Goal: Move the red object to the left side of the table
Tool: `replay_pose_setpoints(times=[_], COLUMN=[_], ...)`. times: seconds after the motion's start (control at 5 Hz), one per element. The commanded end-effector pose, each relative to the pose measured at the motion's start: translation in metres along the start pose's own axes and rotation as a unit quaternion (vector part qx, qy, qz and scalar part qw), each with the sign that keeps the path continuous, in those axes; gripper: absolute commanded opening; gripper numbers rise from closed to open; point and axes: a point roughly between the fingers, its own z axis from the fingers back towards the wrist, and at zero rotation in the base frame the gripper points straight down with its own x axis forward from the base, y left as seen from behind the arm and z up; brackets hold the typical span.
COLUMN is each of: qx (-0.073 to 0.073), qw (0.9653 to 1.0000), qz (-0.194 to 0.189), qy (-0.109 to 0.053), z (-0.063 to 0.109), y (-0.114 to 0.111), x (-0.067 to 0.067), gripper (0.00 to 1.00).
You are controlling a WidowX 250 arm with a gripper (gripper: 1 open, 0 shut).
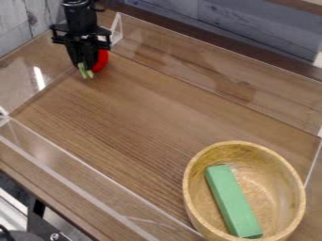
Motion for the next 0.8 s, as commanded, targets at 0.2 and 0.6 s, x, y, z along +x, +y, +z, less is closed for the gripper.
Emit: replay_pose_setpoints(times=[0.2,0.6], qx=[-0.020,-0.042], qw=[0.9998,0.9990], qz=[0.005,-0.011], qy=[-0.004,0.009], z=[-0.005,-0.002], y=[-0.014,-0.012], x=[0.006,0.011], gripper=[1.00,1.00])
